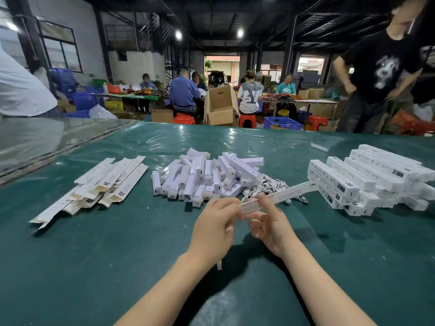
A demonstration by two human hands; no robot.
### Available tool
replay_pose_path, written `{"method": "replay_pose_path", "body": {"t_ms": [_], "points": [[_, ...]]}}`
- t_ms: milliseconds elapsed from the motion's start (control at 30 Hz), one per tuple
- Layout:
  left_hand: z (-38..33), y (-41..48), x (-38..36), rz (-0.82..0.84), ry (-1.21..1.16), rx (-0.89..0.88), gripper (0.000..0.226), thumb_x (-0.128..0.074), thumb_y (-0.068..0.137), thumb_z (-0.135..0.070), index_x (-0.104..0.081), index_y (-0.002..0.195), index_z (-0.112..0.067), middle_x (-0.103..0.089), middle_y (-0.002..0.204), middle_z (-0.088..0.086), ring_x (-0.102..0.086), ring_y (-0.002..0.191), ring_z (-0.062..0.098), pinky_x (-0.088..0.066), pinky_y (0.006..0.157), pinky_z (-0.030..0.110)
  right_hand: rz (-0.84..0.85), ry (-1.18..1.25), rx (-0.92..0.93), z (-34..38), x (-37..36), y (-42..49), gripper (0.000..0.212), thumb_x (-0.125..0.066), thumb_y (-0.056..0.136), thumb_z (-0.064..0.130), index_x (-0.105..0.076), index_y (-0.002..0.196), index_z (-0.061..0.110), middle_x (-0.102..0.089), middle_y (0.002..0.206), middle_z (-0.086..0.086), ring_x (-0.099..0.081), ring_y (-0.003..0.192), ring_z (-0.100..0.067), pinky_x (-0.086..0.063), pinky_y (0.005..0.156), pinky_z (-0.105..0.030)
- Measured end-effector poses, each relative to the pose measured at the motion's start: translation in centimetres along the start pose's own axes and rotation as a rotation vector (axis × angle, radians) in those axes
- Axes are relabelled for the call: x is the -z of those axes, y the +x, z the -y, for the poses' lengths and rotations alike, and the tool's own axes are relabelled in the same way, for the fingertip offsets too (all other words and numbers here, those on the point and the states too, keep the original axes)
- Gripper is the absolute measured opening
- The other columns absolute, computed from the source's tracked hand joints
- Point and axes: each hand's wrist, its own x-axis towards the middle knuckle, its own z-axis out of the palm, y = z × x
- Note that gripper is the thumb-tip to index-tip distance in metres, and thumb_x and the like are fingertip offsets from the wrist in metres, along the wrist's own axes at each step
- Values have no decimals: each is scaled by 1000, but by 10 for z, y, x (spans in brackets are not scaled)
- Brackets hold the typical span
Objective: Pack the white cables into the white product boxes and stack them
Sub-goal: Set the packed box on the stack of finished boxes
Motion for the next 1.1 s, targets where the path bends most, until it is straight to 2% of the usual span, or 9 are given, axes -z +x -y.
{"method": "replay_pose_path", "body": {"t_ms": [100,167,233,300,400,633,800,933,1100], "points": [[4,-2,3,1,1,-15,27,-58,63,13,-63,69,-12,-61,98,-11,-54,93,18,-43,75,25,33,24,-25,1,0,0,46,-59,63,34,-52,98,4,-67,59,-8,-58,42,-12,-40,35,-17],[2,-5,2,41,-103,55,23,-63,67,3,-63,70,-19,-56,101,-17,-55,95,9,-48,70,24,30,54,-27,1,0,0,29,-59,70,23,-54,91,4,-67,59,-7,-61,44,-13,-45,37,-19],[-1,-6,0,64,-277,200,34,-65,69,1,-55,76,-30,-55,105,-21,-56,91,4,-49,62,21,0,93,-31,0,2,1,9,-52,83,13,-57,84,5,-67,57,-5,-61,44,-12,-47,39,-19],[-1,-4,1,20,-399,347,42,-67,70,2,-46,83,-31,-58,106,-16,-58,88,8,-48,56,18,-28,155,-35,0,4,1,14,-46,89,10,-57,82,6,-66,56,-4,-60,43,-11,-48,39,-19],[5,-2,5,-50,-448,460,37,-66,71,5,-50,83,-26,-61,105,-10,-59,87,10,-46,55,14,-41,225,-46,1,6,1,15,-44,90,8,-56,81,8,-67,56,-4,-61,43,-12,-48,39,-19],[7,-5,6,16,-370,349,48,-65,68,7,-57,84,-37,-59,98,-15,-53,81,2,-42,53,15,-6,156,-47,0,5,1,13,-45,90,9,-57,84,6,-68,60,-5,-64,48,-14,-51,44,-22],[9,-5,7,54,-368,389,23,-66,72,-11,-56,75,-31,-60,74,-16,-50,63,5,-43,58,23,81,68,-15,-2,5,1,22,-58,78,23,-58,91,5,-71,72,-11,-69,58,-21,-55,50,-27],[8,-4,5,57,-444,480,22,-65,77,-5,-55,73,-24,-58,69,-11,-49,60,8,-52,60,42,118,65,-11,-1,6,0,32,-59,68,24,-62,94,5,-72,72,-11,-68,57,-20,-55,48,-26],[9,-4,5,72,-480,532,22,-65,78,-6,-56,70,-24,-56,63,-6,-48,51,11,-53,59,40,83,58,12,-3,6,0,31,-60,66,25,-64,91,5,-71,67,-9,-66,50,-17,-53,44,-23]]}}
